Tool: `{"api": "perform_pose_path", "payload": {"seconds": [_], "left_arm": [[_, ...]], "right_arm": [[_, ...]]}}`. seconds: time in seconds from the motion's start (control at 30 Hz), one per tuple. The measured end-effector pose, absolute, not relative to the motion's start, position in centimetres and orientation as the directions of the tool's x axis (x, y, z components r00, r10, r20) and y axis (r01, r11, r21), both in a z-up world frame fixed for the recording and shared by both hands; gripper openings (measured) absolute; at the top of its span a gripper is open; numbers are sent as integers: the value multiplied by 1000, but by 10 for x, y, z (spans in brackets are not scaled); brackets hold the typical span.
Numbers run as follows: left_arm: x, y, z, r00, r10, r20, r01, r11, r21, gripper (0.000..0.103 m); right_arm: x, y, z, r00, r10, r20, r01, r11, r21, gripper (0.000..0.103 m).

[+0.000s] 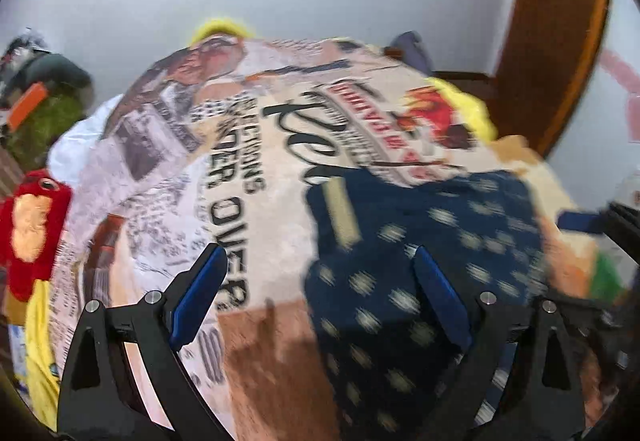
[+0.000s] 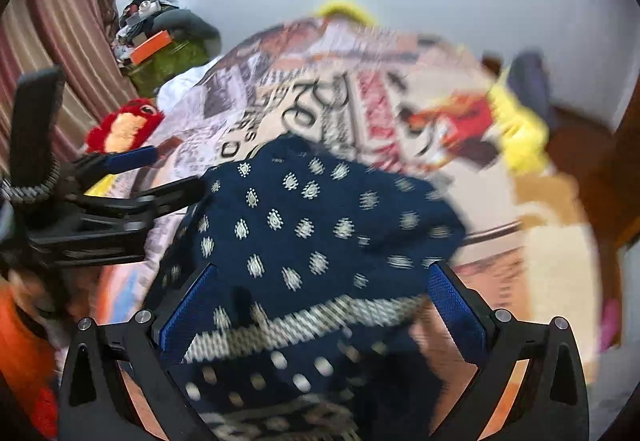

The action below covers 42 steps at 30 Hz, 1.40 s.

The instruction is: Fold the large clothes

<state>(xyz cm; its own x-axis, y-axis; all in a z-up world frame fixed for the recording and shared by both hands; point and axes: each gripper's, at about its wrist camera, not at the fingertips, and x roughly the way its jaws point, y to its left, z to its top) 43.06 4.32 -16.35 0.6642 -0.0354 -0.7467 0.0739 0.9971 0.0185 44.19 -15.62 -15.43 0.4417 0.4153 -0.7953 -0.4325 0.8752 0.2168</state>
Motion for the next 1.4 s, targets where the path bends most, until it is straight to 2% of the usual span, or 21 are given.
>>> {"api": "perform_pose_path", "payload": {"seconds": [0.07,0.2,0.3,0.37,0.5,0.63,0.77,0.9,1.0,1.2,1.4], "left_arm": [[442,49,-173,663,-53,-747,67,998,-11,97],[458,65,-181,663,-77,-745,31,997,-75,99],[468,75,-185,650,31,-759,-40,999,7,98],[471,82,-187,635,49,-771,-48,999,24,98],[457,96,-180,632,46,-773,-41,999,25,98],[435,96,-166,646,9,-763,1,1000,12,98],[410,83,-153,646,-106,-756,87,994,-65,98],[400,78,-167,542,-339,-769,167,940,-297,98],[402,79,-192,438,-457,-774,143,886,-442,98],[415,81,-224,343,-603,-720,70,781,-621,99],[433,68,-237,313,-623,-717,50,764,-643,103]], "right_arm": [[462,-156,-173,376,434,-819,-372,880,296,103],[486,-162,-191,364,408,-837,-333,896,292,103],[502,-181,-197,368,398,-840,-277,909,310,103],[511,-199,-197,386,350,-854,-218,934,285,103],[511,-228,-187,380,400,-834,-195,916,351,103],[489,-235,-168,443,345,-827,-231,936,267,103],[467,-234,-161,410,436,-801,-289,895,339,103],[455,-224,-175,302,553,-776,-322,826,463,103],[460,-216,-198,223,556,-801,-285,823,492,103],[481,-207,-237,106,615,-781,-210,782,587,103],[496,-192,-261,31,699,-714,-162,709,687,103]]}}
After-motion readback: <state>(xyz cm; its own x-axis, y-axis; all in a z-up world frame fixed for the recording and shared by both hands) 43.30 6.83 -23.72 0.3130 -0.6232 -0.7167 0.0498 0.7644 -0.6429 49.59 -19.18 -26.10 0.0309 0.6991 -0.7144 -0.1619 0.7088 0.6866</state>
